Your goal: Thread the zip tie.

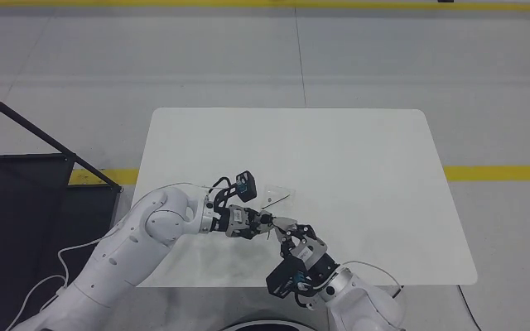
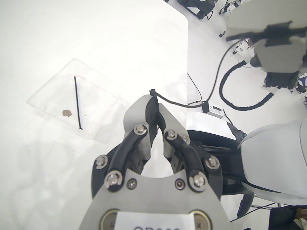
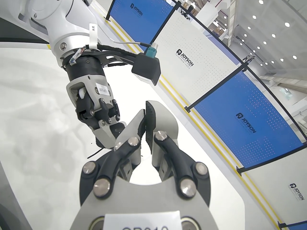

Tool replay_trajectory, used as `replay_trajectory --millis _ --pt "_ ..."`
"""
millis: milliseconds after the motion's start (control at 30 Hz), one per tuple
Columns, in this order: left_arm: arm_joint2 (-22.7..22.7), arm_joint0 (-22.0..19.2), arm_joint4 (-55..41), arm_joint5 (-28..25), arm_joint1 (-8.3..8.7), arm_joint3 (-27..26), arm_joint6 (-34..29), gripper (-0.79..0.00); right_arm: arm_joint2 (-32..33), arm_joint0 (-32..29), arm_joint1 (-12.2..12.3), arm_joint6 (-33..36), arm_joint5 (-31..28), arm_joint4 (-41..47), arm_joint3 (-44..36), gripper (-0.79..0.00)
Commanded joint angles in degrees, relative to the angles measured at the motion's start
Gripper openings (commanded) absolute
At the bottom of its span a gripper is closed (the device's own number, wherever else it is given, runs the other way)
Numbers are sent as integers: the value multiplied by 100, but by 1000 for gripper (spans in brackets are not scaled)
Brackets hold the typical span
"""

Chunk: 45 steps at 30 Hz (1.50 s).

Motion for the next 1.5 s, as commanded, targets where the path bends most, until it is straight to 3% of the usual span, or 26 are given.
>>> replay_trajectory --millis 0,533,800,1233,1467 --pt "-4 -2 -17 25 -2 8 13 -785 -10 -11 5 -41 -51 -34 -22 -785" --pt "-20 4 -157 133 -10 67 38 -785 -230 -119 12 62 13 -661 -159 -785" --pt "32 -33 -285 129 -21 92 -94 -785 -589 -35 -74 614 636 -1296 -99 -785" --pt "103 -99 -473 51 -34 138 -257 -785 -875 -7 -212 928 1738 -1779 34 -785" --pt "183 -152 -744 107 -48 170 -441 -785 -899 -29 -249 951 1822 -1865 99 -785"
